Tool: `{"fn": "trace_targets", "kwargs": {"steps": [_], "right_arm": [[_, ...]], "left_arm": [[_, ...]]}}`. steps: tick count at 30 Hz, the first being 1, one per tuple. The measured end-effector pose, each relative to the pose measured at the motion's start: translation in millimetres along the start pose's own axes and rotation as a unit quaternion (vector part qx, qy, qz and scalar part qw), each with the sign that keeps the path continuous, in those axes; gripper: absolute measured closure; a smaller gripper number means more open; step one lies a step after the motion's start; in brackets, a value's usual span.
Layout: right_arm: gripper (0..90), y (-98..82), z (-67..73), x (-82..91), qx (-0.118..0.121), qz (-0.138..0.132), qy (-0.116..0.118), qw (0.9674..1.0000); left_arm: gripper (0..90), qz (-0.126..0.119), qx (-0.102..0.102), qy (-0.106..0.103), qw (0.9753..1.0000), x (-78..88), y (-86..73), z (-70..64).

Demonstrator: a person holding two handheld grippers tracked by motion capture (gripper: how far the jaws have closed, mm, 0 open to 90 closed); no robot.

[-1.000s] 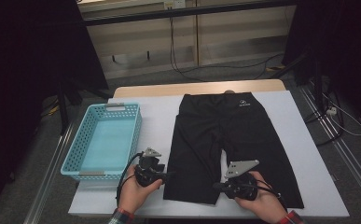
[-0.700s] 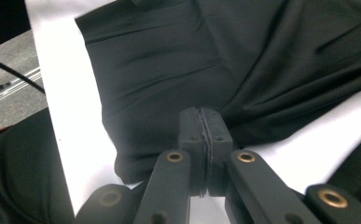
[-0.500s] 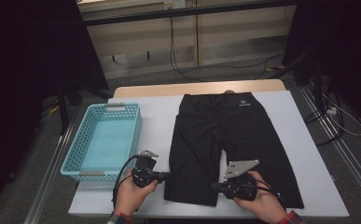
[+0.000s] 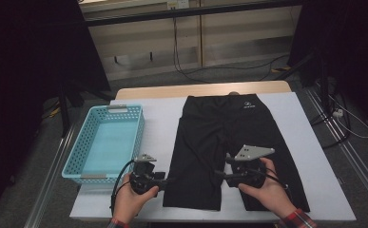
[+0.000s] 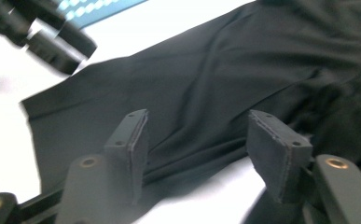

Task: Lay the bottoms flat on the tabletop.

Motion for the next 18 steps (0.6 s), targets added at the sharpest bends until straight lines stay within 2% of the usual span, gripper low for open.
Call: {"fn": "trace_targets", "kwargs": {"steps": [2, 3, 8, 10, 13, 18], "right_arm": [[28.7, 4.3, -11.2, 0.4, -0.012, -0.006, -0.015, 0.9998], [27.3, 6.2, -16.7, 0.6, -0.015, -0.01, -0.022, 0.9996], [20.3, 13.5, -41.5, 0.8, -0.037, -0.019, -0.053, 0.9977], [19.6, 16.7, -48.2, 0.9, -0.043, -0.022, -0.061, 0.997], [17.2, 21.5, -55.8, 1.2, -0.048, -0.027, -0.08, 0.9953], [16.4, 26.0, -60.0, -1.6, -0.052, -0.027, -0.089, 0.9943]], "left_arm": [[27.1, -0.002, -0.011, 0.023, 0.9997, -1.4, 3.2, 2.7], [24.5, -0.006, -0.012, 0.025, 0.9996, -2.4, 4.7, 3.1], [17.6, 0.006, -0.021, 0.03, 0.9993, -8.5, 2.4, 4.0], [16.7, 0.002, -0.022, 0.034, 0.9992, -8.9, 3.7, 4.2], [12.9, -0.005, -0.02, 0.031, 0.9993, -9.6, 6.4, 4.2], [7.0, 0.001, -0.029, 0.014, 0.9995, -13.8, 5.4, 1.3]]}}
Point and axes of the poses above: each handheld gripper's, and its own axes: x roughly backward along the jaws, y roughly out of its top, z roughly to its left, the point moved 9 cm from there along -x, roughly forward along the jaws, and after that the axes turned 14 degrees about z, right-handed, at the moved point
